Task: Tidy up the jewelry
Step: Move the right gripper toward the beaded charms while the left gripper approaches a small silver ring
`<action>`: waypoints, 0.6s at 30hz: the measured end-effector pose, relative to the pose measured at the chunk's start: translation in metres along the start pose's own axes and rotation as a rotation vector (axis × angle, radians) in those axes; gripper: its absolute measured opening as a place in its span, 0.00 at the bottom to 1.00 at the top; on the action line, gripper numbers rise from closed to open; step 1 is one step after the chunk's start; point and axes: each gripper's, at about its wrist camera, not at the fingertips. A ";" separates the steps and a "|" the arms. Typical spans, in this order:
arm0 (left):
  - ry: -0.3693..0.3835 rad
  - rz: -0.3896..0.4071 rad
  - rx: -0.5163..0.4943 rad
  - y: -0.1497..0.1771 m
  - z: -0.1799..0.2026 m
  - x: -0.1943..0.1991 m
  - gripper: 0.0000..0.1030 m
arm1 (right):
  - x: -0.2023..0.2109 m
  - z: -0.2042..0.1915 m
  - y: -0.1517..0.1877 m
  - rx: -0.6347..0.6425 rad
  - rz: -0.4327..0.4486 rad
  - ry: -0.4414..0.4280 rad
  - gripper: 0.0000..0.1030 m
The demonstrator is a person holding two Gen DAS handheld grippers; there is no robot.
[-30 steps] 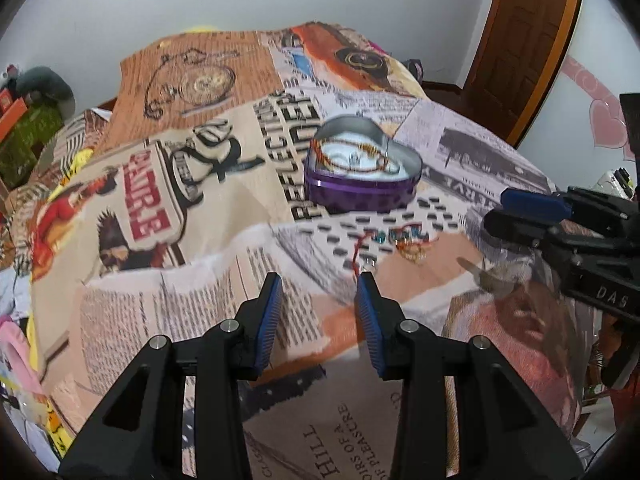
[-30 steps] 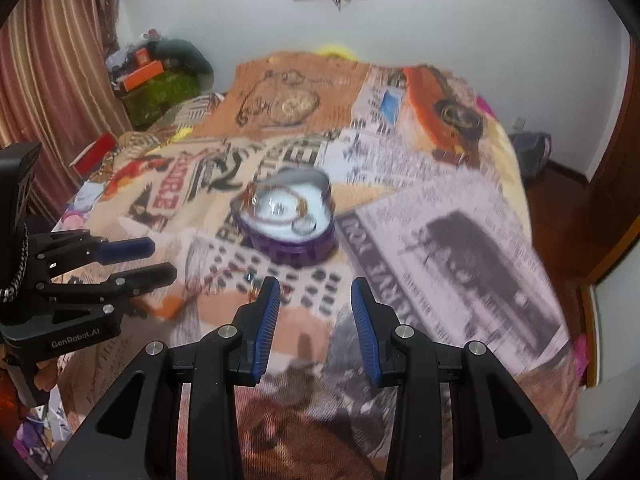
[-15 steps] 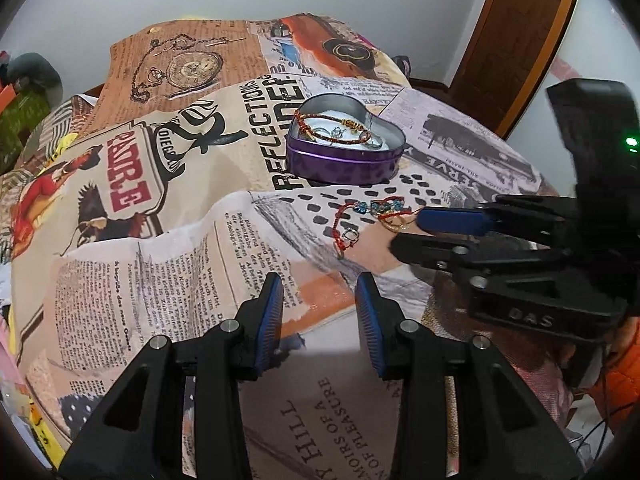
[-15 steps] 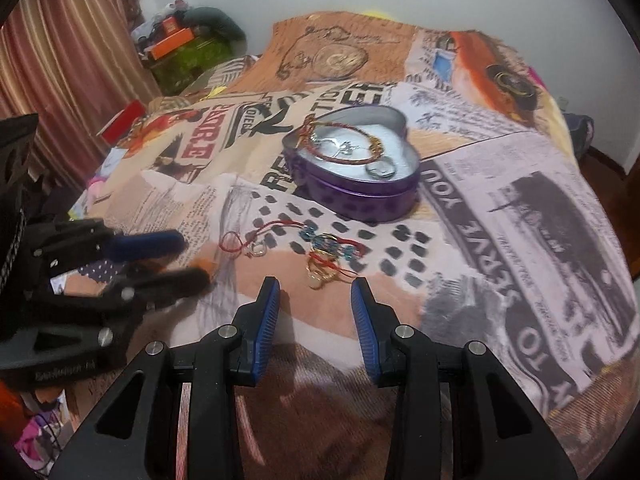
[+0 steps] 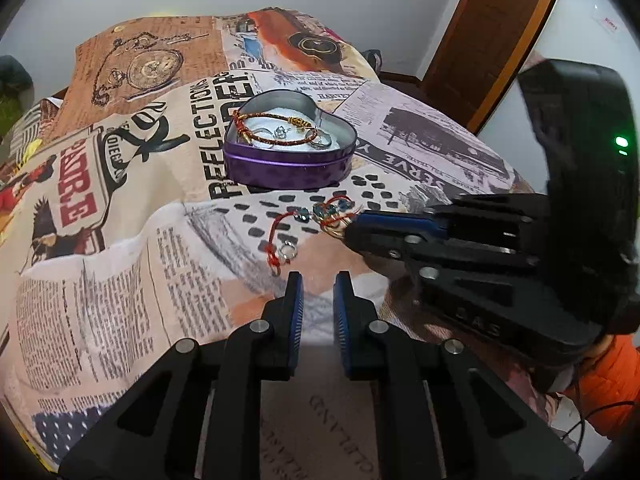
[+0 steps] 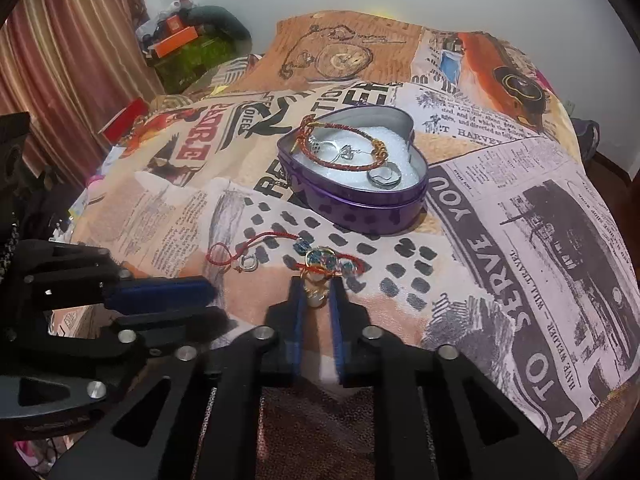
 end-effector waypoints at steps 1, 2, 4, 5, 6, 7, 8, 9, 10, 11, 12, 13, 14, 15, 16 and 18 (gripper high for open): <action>-0.012 -0.001 -0.003 -0.002 0.000 -0.002 0.15 | 0.001 0.001 0.000 -0.004 0.003 0.000 0.07; -0.024 -0.001 -0.002 -0.003 -0.001 -0.003 0.15 | 0.003 0.004 0.002 -0.009 0.008 0.001 0.07; -0.037 0.001 0.007 -0.004 -0.004 -0.004 0.15 | 0.005 0.006 0.003 -0.015 0.011 -0.001 0.07; -0.042 0.003 0.014 -0.005 -0.006 -0.005 0.15 | 0.005 0.007 0.004 -0.017 0.011 -0.001 0.07; -0.049 0.004 0.023 -0.006 -0.009 -0.006 0.15 | 0.006 0.009 0.006 -0.017 0.010 0.000 0.07; -0.051 0.003 0.026 -0.006 -0.011 -0.006 0.15 | 0.006 0.010 0.007 -0.017 0.010 0.000 0.07; -0.052 0.003 0.031 -0.007 -0.014 -0.007 0.15 | 0.007 0.011 0.008 -0.017 0.012 0.000 0.07; -0.052 0.002 0.035 -0.008 -0.016 -0.008 0.15 | 0.008 0.011 0.008 -0.018 0.014 0.001 0.07; -0.051 0.002 0.035 -0.009 -0.017 -0.009 0.15 | 0.010 0.012 0.009 -0.018 0.017 0.005 0.07; -0.050 0.000 0.032 -0.010 -0.017 -0.010 0.15 | 0.011 0.013 0.010 -0.014 0.019 0.013 0.07; -0.052 0.000 0.029 -0.010 -0.017 -0.010 0.15 | 0.012 0.013 0.011 -0.007 0.020 0.014 0.07; -0.055 -0.001 0.023 -0.010 -0.016 -0.011 0.15 | 0.012 0.013 0.012 -0.002 0.018 0.009 0.08; -0.063 -0.003 0.010 -0.011 -0.014 -0.012 0.15 | 0.013 0.013 0.012 0.001 0.016 0.006 0.07; -0.066 -0.003 0.004 -0.011 -0.013 -0.012 0.15 | 0.014 0.013 0.013 -0.003 0.016 0.004 0.08; -0.068 -0.003 0.000 -0.011 -0.012 -0.013 0.15 | 0.014 0.013 0.013 -0.006 0.010 -0.002 0.08; -0.067 -0.005 -0.001 -0.012 -0.013 -0.016 0.15 | 0.013 0.012 0.013 -0.009 -0.002 -0.012 0.11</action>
Point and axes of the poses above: each gripper's, at about its wrist camera, not at the fingertips, and x roughly against the way its jaws point, z to its right, y to its underside, and after that the axes turned 3 degrees about -x, right-handed
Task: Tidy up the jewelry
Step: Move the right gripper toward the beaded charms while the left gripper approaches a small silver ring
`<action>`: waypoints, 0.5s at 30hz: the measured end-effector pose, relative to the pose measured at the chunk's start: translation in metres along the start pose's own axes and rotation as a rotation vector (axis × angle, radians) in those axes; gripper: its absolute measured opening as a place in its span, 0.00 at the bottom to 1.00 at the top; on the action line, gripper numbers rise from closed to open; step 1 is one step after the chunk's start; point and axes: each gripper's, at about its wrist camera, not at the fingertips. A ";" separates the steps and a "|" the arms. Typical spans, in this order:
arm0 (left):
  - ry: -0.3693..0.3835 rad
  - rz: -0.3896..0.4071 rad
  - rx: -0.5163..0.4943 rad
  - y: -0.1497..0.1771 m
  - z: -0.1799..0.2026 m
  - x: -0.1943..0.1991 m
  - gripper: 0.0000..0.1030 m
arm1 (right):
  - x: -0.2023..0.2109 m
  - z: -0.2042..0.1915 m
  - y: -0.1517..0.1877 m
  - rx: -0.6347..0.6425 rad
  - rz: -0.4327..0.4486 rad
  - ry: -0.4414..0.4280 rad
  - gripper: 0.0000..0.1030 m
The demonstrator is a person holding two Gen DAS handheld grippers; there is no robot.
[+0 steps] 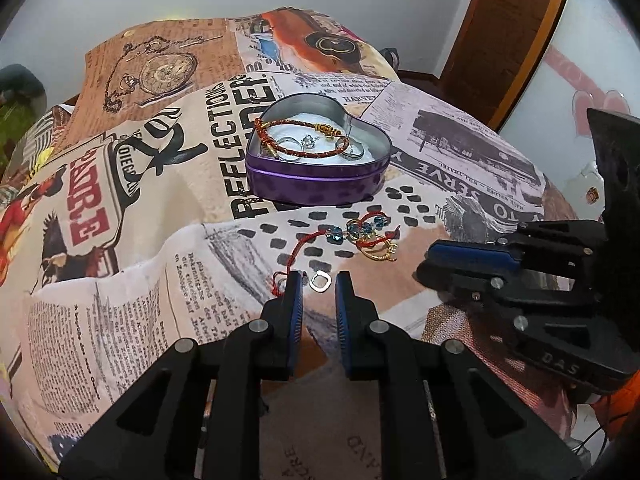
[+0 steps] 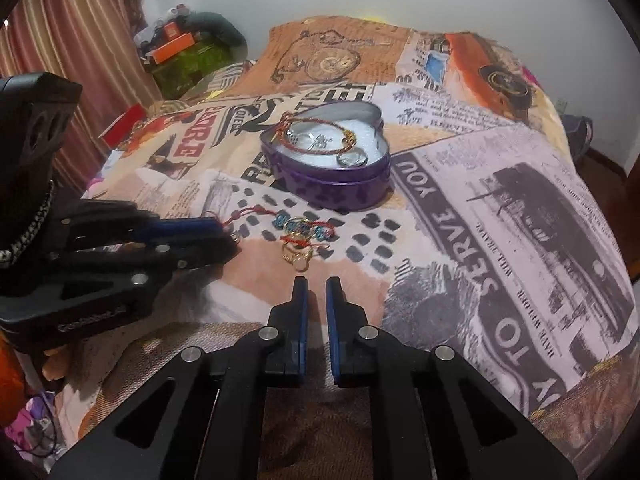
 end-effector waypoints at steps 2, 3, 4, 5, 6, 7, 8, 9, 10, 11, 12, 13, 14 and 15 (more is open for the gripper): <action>0.005 0.001 0.003 0.000 -0.001 -0.001 0.15 | 0.000 0.000 0.000 -0.003 -0.004 -0.010 0.15; 0.008 0.002 0.003 -0.001 -0.001 -0.002 0.15 | -0.001 0.000 -0.001 -0.003 -0.008 -0.013 0.16; 0.007 0.003 -0.001 -0.001 -0.001 -0.003 0.15 | -0.002 -0.001 -0.002 0.000 -0.008 -0.012 0.17; 0.006 0.004 -0.006 0.000 -0.001 -0.002 0.15 | -0.003 -0.001 -0.002 0.004 -0.009 -0.009 0.17; 0.003 0.007 -0.013 0.000 0.000 -0.002 0.15 | -0.004 -0.002 -0.003 0.009 -0.010 -0.005 0.17; 0.001 0.011 -0.019 0.000 0.001 -0.002 0.15 | -0.005 -0.002 -0.004 0.014 -0.009 -0.002 0.17; 0.000 0.014 -0.022 0.001 0.001 -0.002 0.15 | -0.006 -0.003 -0.005 0.017 -0.008 -0.002 0.17; 0.001 0.017 -0.021 0.001 0.001 -0.002 0.10 | -0.007 -0.003 -0.005 0.022 -0.009 -0.001 0.17; 0.005 0.017 -0.018 0.002 0.000 -0.002 0.09 | -0.008 -0.004 -0.006 0.027 -0.009 0.000 0.17; 0.015 0.019 -0.009 0.002 -0.002 -0.002 0.09 | -0.009 -0.004 -0.007 0.031 -0.009 0.000 0.17; 0.020 0.022 -0.004 0.002 -0.003 -0.002 0.09 | -0.009 -0.005 -0.008 0.036 -0.010 0.000 0.17; 0.022 0.024 -0.001 0.003 -0.003 -0.001 0.09 | -0.011 -0.006 -0.010 0.044 -0.011 0.003 0.17; 0.023 0.027 0.000 0.003 -0.003 0.000 0.09 | -0.013 -0.008 -0.011 0.051 -0.012 0.006 0.17; 0.022 0.029 0.000 0.004 -0.003 0.000 0.09 | -0.015 -0.009 -0.013 0.056 -0.013 0.008 0.17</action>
Point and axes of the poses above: each gripper's, at about its wrist camera, not at the fingertips, and x roughly against the way its jaws point, z to its right, y to its underside, and after that the axes turned 3 degrees about -x, right-handed
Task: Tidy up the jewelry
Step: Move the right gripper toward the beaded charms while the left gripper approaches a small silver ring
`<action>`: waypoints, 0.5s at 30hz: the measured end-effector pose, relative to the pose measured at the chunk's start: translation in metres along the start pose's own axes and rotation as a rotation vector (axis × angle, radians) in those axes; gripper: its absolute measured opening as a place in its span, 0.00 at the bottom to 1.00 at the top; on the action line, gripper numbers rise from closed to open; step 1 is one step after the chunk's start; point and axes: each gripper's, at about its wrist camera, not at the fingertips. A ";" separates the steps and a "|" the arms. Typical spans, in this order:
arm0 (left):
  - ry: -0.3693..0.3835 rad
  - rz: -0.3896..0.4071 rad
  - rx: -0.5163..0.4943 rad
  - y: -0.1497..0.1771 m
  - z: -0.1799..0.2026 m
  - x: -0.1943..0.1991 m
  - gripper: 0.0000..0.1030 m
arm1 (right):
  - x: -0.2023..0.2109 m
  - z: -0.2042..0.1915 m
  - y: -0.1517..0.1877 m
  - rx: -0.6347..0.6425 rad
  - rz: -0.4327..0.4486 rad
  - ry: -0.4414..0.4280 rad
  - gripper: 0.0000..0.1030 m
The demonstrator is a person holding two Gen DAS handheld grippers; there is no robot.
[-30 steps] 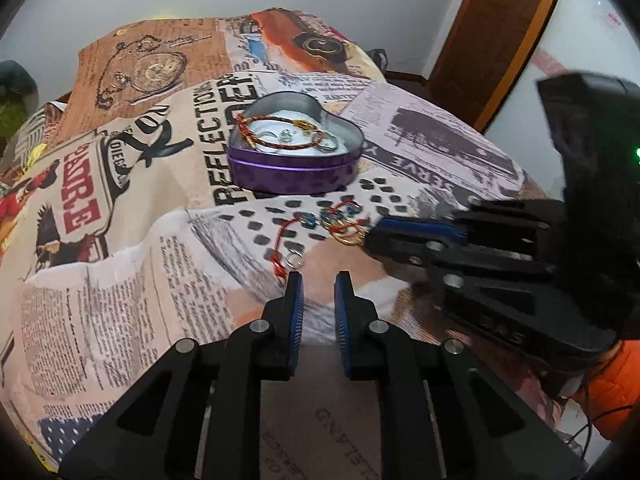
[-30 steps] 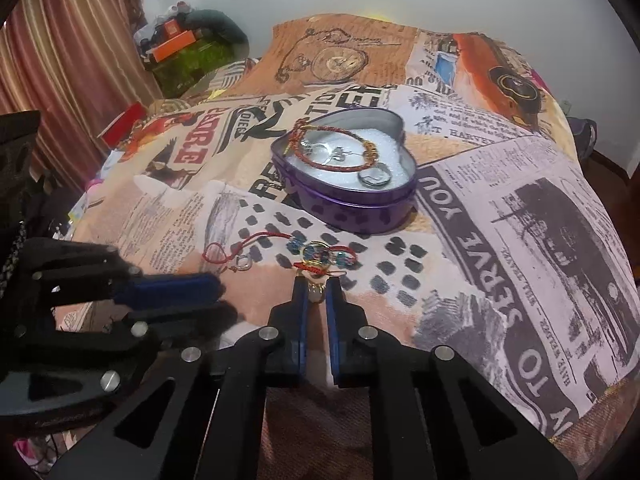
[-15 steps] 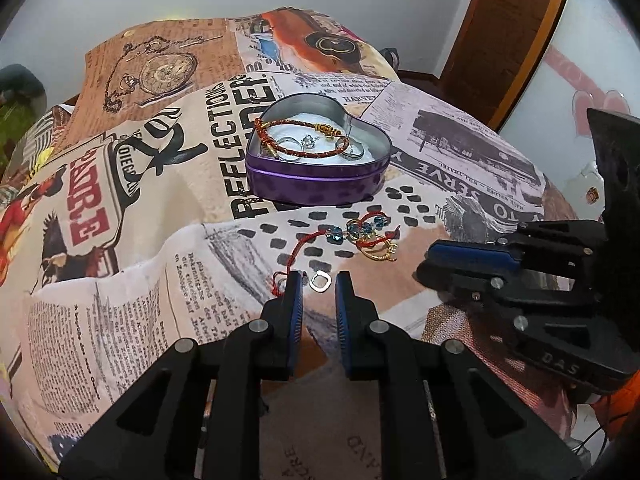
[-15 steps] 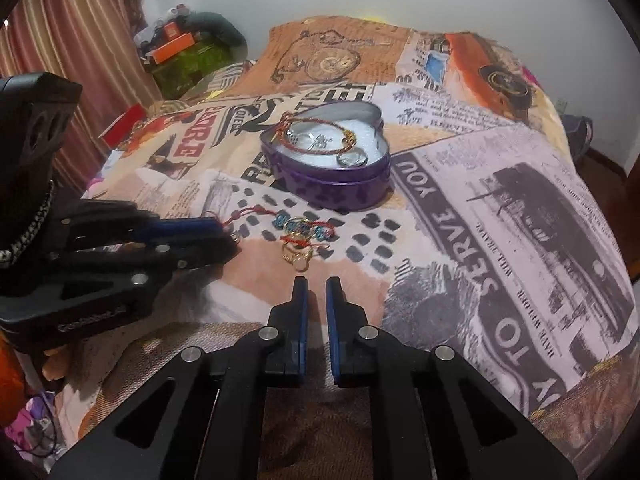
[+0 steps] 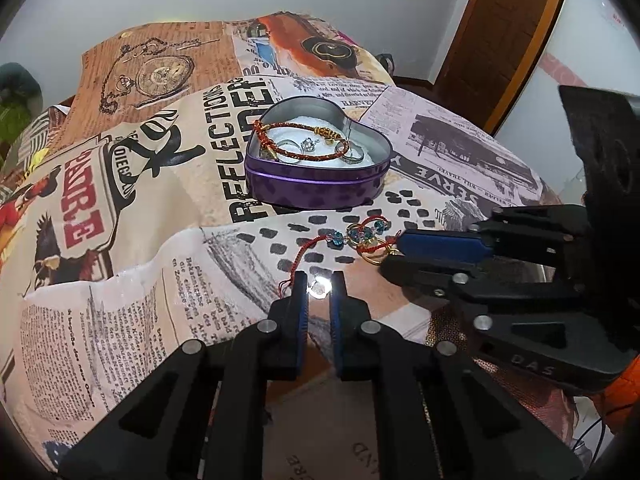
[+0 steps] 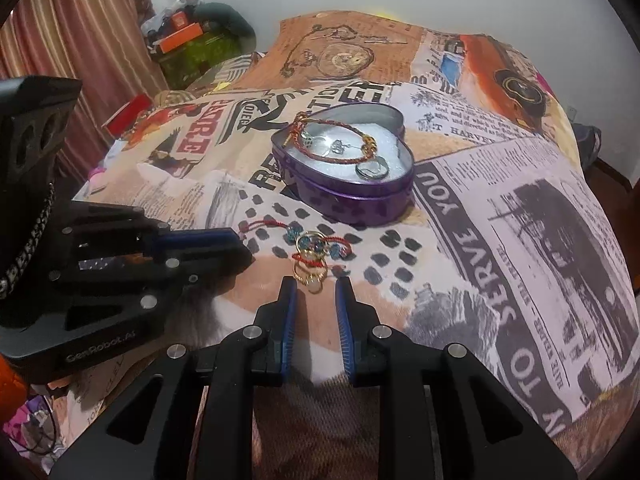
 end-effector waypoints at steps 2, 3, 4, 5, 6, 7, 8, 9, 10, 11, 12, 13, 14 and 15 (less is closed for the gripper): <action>-0.005 0.003 -0.002 0.000 0.001 0.000 0.09 | -0.003 -0.002 -0.002 0.011 -0.002 0.001 0.17; -0.006 0.004 -0.001 0.000 0.001 0.001 0.09 | -0.004 -0.003 -0.002 0.017 -0.003 0.001 0.17; -0.006 0.006 0.001 0.000 0.002 0.001 0.09 | -0.005 -0.004 -0.002 0.023 -0.007 0.003 0.17; -0.003 0.008 0.004 0.001 0.001 0.002 0.09 | -0.006 -0.004 -0.002 0.027 -0.006 0.005 0.17; -0.001 0.009 0.006 0.001 0.001 0.003 0.09 | -0.005 -0.004 -0.002 0.029 -0.002 0.005 0.16; -0.001 0.010 0.008 0.001 0.001 0.004 0.09 | -0.005 -0.004 -0.001 0.029 0.000 0.001 0.15; -0.004 0.012 0.008 0.001 0.001 0.005 0.09 | -0.004 -0.003 -0.001 0.027 0.003 -0.001 0.14; -0.009 0.015 0.009 0.002 0.002 0.008 0.09 | -0.003 -0.003 0.000 0.024 0.006 0.001 0.12; -0.012 0.019 0.009 0.003 0.002 0.011 0.09 | -0.001 -0.003 0.000 0.021 0.007 0.002 0.12; -0.012 0.022 0.009 0.004 0.003 0.013 0.09 | 0.000 -0.003 0.000 0.017 0.010 0.004 0.12; -0.014 0.024 0.008 0.004 0.004 0.015 0.09 | 0.002 -0.003 0.002 0.015 0.012 0.007 0.12; -0.016 0.027 0.007 0.004 0.004 0.017 0.09 | 0.005 -0.004 0.003 0.013 0.015 0.009 0.12; -0.019 0.030 0.005 0.005 0.006 0.021 0.09 | 0.006 -0.005 0.003 0.011 0.015 0.009 0.12; -0.021 0.033 0.003 0.006 0.007 0.022 0.09 | 0.009 -0.005 0.005 0.007 0.018 0.010 0.12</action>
Point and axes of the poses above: each gripper's, at about its wrist camera, not at the fingertips, and x roughly against the way its jaws point, z to its right, y to its underside, and after that the axes turned 3 degrees about -x, right-handed
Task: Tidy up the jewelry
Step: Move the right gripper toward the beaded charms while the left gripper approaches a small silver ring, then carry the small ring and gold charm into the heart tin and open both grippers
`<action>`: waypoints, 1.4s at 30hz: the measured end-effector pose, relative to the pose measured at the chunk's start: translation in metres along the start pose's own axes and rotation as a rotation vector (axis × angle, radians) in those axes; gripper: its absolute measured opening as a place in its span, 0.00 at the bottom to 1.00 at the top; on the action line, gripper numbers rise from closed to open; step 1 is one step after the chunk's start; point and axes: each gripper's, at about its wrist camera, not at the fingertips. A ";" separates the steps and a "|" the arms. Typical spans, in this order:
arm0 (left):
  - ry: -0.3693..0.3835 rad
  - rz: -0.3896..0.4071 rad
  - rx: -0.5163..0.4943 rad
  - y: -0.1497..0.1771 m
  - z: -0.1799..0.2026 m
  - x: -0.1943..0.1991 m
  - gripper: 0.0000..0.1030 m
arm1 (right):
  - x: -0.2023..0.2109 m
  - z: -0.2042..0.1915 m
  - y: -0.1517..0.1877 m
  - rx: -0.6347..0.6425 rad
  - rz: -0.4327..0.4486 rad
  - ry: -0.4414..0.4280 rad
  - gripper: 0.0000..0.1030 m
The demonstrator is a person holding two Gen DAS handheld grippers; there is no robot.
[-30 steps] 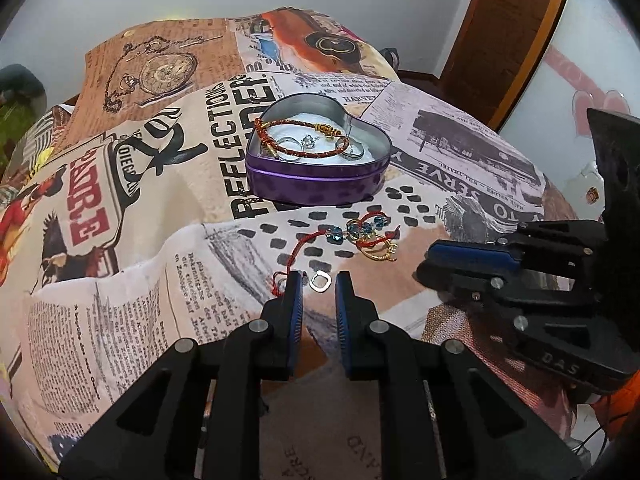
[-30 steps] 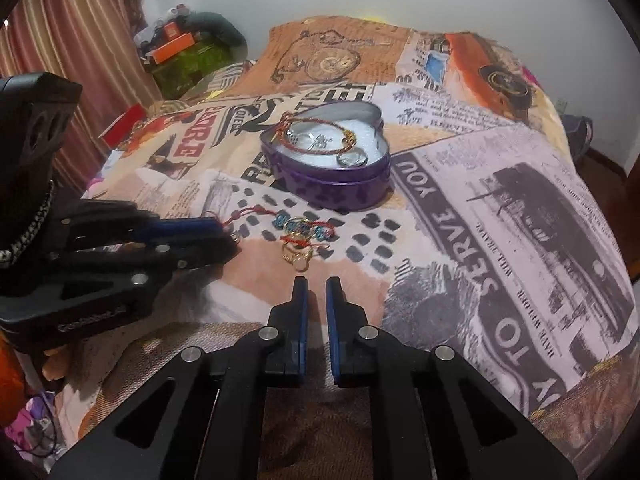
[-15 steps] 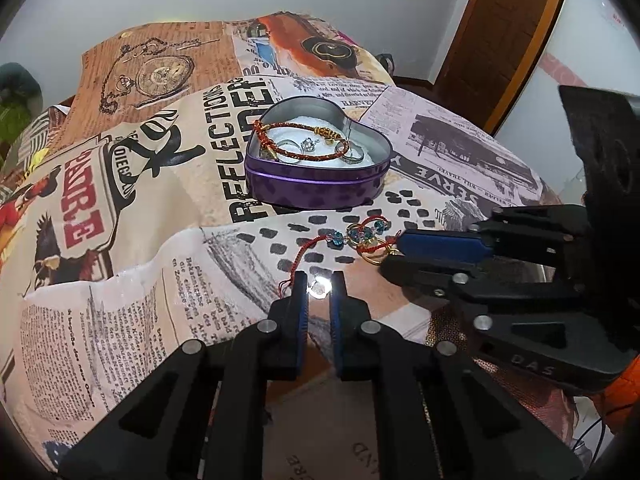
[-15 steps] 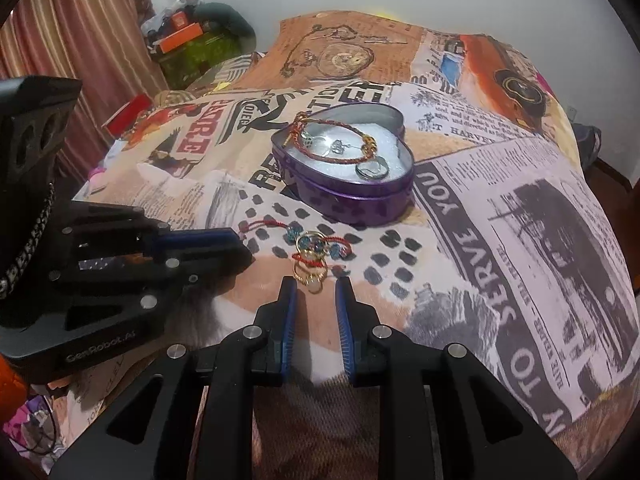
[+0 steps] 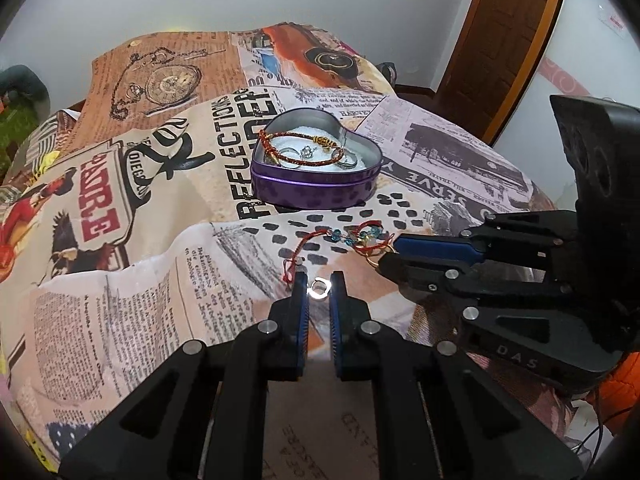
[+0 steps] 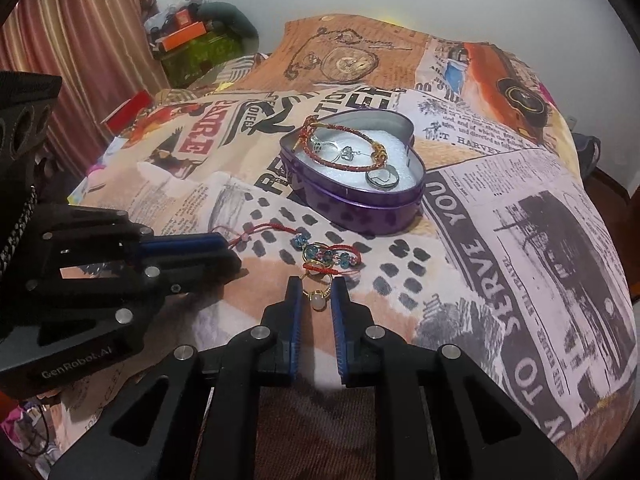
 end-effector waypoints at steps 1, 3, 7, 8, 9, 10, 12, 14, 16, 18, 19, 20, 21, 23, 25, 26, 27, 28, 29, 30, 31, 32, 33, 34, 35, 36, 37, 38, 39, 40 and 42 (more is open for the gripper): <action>-0.002 0.004 -0.002 0.001 0.002 0.003 0.09 | 0.003 -0.001 0.001 -0.004 0.004 0.000 0.12; -0.005 0.010 -0.004 0.002 0.005 0.008 0.09 | 0.009 -0.002 0.003 -0.008 0.012 0.001 0.12; -0.013 0.032 -0.010 0.001 0.010 0.021 0.09 | 0.021 -0.004 0.003 -0.021 0.035 0.006 0.12; -0.015 0.038 -0.012 0.001 0.011 0.024 0.09 | 0.024 -0.005 0.003 -0.023 0.039 0.007 0.12; -0.017 0.045 -0.013 0.000 0.012 0.027 0.09 | 0.027 -0.005 0.002 -0.025 0.045 0.007 0.12; -0.020 0.050 -0.014 -0.001 0.013 0.029 0.09 | 0.030 -0.005 0.001 -0.027 0.051 0.008 0.12; -0.023 0.062 -0.014 -0.002 0.013 0.035 0.09 | 0.037 -0.005 -0.001 -0.032 0.068 0.009 0.12; -0.026 0.072 -0.014 -0.005 0.013 0.039 0.09 | 0.043 -0.006 -0.004 -0.034 0.085 0.013 0.12; -0.030 0.084 -0.015 -0.008 0.014 0.043 0.09 | 0.050 -0.005 -0.007 -0.040 0.108 0.019 0.12; -0.035 0.095 -0.017 -0.012 0.014 0.047 0.09 | 0.056 -0.004 -0.011 -0.048 0.128 0.019 0.12; -0.037 0.100 -0.018 -0.014 0.014 0.048 0.09 | 0.058 -0.003 -0.013 -0.051 0.137 0.021 0.12; -0.038 0.106 -0.018 -0.016 0.014 0.049 0.09 | 0.061 -0.003 -0.016 -0.054 0.150 0.023 0.12; -0.038 0.113 -0.018 -0.018 0.014 0.051 0.09 | 0.064 -0.002 -0.019 -0.057 0.161 0.024 0.12; -0.040 0.126 -0.020 -0.023 0.014 0.053 0.09 | 0.068 -0.002 -0.022 -0.059 0.181 0.024 0.12; -0.041 0.135 -0.021 -0.028 0.014 0.053 0.09 | 0.072 -0.002 -0.028 -0.058 0.201 0.032 0.12; -0.043 0.141 -0.021 -0.031 0.013 0.053 0.09 | 0.073 -0.002 -0.029 -0.059 0.209 0.033 0.12; -0.044 0.145 -0.020 -0.033 0.012 0.053 0.09 | 0.075 -0.001 -0.032 -0.060 0.218 0.032 0.12; -0.043 0.150 -0.019 -0.036 0.011 0.053 0.09 | 0.076 -0.001 -0.032 -0.060 0.224 0.031 0.12; -0.042 0.153 -0.018 -0.038 0.011 0.053 0.09 | 0.077 0.000 -0.034 -0.061 0.232 0.032 0.12; -0.043 0.158 -0.016 -0.040 0.010 0.052 0.09 | 0.077 0.000 -0.036 -0.062 0.238 0.032 0.12; -0.044 0.162 -0.015 -0.042 0.009 0.051 0.09 | 0.077 0.000 -0.038 -0.061 0.245 0.034 0.12; -0.044 0.165 -0.013 -0.045 0.008 0.050 0.09 | 0.077 0.001 -0.039 -0.059 0.248 0.035 0.12; -0.044 0.169 -0.012 -0.047 0.006 0.049 0.09 | 0.076 0.001 -0.041 -0.058 0.251 0.035 0.12; -0.044 0.172 -0.011 -0.050 0.005 0.048 0.09 | 0.075 0.002 -0.043 -0.057 0.253 0.035 0.12; -0.045 0.174 -0.011 -0.051 0.004 0.047 0.09 | 0.074 0.003 -0.044 -0.057 0.255 0.035 0.12; -0.046 0.177 -0.011 -0.054 0.002 0.046 0.09 | 0.073 0.003 -0.045 -0.057 0.255 0.033 0.12; -0.047 0.178 -0.011 -0.054 0.001 0.045 0.09 | 0.070 0.004 -0.047 -0.058 0.254 0.031 0.12; -0.048 0.179 -0.010 -0.056 -0.001 0.043 0.09 | 0.069 0.005 -0.048 -0.060 0.254 0.030 0.12; -0.049 0.179 -0.008 -0.058 -0.002 0.040 0.09 | 0.066 0.006 -0.049 -0.061 0.253 0.027 0.12; -0.050 0.178 -0.006 -0.059 -0.004 0.038 0.09 | 0.064 0.007 -0.050 -0.063 0.252 0.026 0.12; -0.050 0.174 0.000 -0.062 -0.008 0.032 0.09 | 0.059 0.010 -0.052 -0.069 0.247 0.023 0.12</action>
Point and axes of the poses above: each gripper's, at about its wrist camera, not at the fingertips, and x roughly against the way its jaws point, z to its right, y to its underside, and after that the axes turned 3 degrees about -x, right-handed
